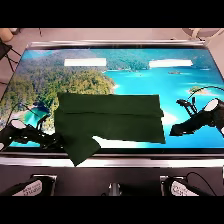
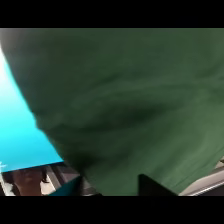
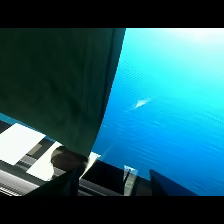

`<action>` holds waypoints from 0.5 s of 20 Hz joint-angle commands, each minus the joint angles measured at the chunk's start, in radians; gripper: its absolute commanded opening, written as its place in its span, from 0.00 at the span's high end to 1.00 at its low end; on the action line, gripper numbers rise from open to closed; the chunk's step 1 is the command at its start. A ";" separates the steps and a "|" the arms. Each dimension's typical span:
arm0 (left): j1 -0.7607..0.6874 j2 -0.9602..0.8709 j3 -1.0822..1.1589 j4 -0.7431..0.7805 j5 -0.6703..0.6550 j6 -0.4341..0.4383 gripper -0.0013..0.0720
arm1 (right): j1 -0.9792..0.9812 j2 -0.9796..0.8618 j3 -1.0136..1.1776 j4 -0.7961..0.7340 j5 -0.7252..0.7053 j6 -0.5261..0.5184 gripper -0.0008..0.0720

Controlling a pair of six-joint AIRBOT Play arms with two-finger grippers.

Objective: Fold the shirts.

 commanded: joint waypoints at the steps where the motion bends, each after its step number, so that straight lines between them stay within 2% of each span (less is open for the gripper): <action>1: -0.054 -0.018 -0.009 0.001 0.078 -0.053 0.69 | 0.000 0.002 -0.029 0.000 0.016 -0.001 0.40; 2: -0.053 -0.018 -0.008 0.001 0.080 -0.051 0.86 | 0.000 0.002 -0.052 0.000 0.022 -0.002 0.37; 3: -0.053 -0.017 -0.008 0.002 0.080 -0.047 0.94 | 0.000 0.001 -0.084 0.001 0.019 -0.020 0.30; 10: -0.053 0.005 -0.006 0.001 0.076 -0.036 0.94 | 0.000 0.001 -0.178 0.114 -0.126 -0.037 0.30</action>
